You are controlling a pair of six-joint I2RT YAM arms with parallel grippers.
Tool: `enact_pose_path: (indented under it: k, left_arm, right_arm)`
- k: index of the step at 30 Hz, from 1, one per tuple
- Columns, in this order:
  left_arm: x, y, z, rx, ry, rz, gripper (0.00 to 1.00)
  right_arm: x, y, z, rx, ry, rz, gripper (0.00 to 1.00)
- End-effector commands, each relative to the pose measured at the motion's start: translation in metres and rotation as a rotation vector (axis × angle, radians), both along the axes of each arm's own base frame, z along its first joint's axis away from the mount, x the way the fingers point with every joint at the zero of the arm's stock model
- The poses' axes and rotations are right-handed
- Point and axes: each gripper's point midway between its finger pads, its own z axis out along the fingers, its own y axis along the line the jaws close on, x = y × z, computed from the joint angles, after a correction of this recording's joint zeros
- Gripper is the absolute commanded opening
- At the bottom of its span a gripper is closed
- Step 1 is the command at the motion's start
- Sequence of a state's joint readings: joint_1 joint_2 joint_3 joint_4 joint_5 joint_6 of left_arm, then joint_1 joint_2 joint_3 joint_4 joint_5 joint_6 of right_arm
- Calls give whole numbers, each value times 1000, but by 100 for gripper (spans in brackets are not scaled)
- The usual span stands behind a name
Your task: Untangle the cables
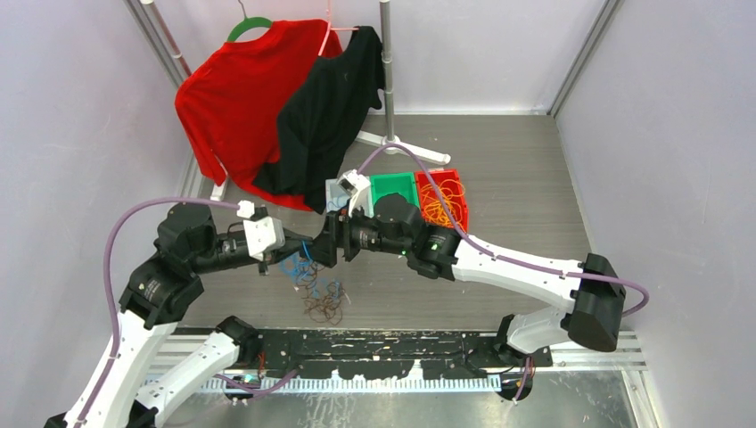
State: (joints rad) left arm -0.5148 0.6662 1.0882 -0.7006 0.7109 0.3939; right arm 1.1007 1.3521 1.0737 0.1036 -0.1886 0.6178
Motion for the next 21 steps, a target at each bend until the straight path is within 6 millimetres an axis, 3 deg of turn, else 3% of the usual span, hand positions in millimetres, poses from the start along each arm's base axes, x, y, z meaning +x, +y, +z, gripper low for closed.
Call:
enact_pose_path:
  k: [1,7,15,21]
  left_arm:
    - [5,-4,21,-29,-63,-14,0]
    - [5,-3,21,-27,-77,-9,0]
    - [5,-1,22,-22,-93,-2,0]
    - [7,-3,23,-27,-86,-4,0]
  right_arm:
    - [-13,15,41,131,-24,67,71]
    - [-9,5,43,152,-26,18,71]
    - [-18,-18,50,158,-25,4,71]
    - [-30,-14,49,155,-11,59,71]
